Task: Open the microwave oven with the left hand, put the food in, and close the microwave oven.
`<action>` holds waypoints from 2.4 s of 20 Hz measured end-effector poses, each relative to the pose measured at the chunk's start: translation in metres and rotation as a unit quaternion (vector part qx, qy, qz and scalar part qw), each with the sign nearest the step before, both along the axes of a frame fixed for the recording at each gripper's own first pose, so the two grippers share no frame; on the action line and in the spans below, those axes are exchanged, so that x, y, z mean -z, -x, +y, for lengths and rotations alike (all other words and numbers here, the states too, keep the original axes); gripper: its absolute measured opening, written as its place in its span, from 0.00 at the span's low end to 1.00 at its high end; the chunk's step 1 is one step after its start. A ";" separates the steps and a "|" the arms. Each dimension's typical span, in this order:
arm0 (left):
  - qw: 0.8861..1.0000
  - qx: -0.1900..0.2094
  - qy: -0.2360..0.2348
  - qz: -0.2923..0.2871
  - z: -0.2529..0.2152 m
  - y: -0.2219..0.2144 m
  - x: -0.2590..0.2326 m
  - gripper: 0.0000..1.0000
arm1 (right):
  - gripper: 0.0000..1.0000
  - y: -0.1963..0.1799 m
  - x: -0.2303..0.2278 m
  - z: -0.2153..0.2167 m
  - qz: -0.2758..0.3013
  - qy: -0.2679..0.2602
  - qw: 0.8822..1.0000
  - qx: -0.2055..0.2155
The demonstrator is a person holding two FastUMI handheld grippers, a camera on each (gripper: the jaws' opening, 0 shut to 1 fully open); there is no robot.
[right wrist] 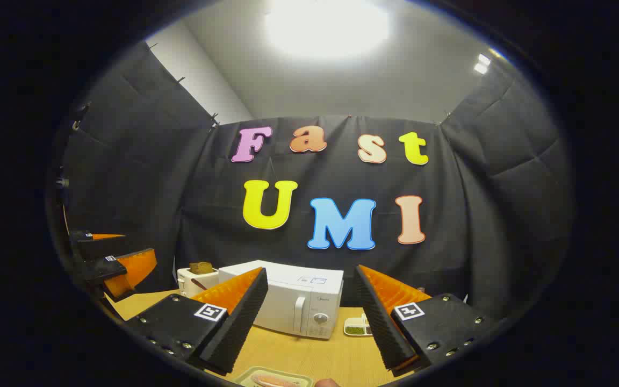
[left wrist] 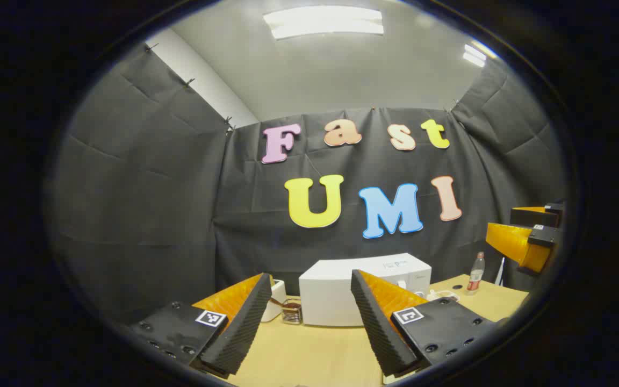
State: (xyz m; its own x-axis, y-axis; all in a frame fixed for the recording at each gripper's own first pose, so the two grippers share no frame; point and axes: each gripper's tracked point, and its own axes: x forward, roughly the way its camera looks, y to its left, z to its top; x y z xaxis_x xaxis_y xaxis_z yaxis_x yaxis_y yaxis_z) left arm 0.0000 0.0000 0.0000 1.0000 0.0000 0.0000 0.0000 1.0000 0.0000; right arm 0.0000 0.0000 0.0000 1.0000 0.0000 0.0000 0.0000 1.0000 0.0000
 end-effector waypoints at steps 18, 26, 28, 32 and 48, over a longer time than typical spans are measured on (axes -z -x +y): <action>0.999 0.032 0.007 0.008 -0.047 -0.014 0.004 0.97 | 0.97 0.014 0.011 -0.045 0.016 0.010 0.999 0.035; 0.999 0.041 0.004 -0.001 -0.092 -0.040 0.004 0.97 | 0.97 0.033 0.018 -0.090 0.013 0.019 0.999 0.037; 0.999 0.052 0.004 -0.003 -0.106 -0.052 0.003 0.97 | 0.98 0.036 0.025 -0.100 0.026 0.020 0.999 0.041; 0.997 0.072 0.009 0.003 -0.130 -0.085 0.010 0.97 | 0.98 0.034 0.021 -0.112 0.018 0.023 0.999 0.046; 0.982 0.178 0.015 0.069 -0.228 -0.205 0.126 0.97 | 0.98 0.004 0.035 -0.155 0.051 0.047 0.983 0.170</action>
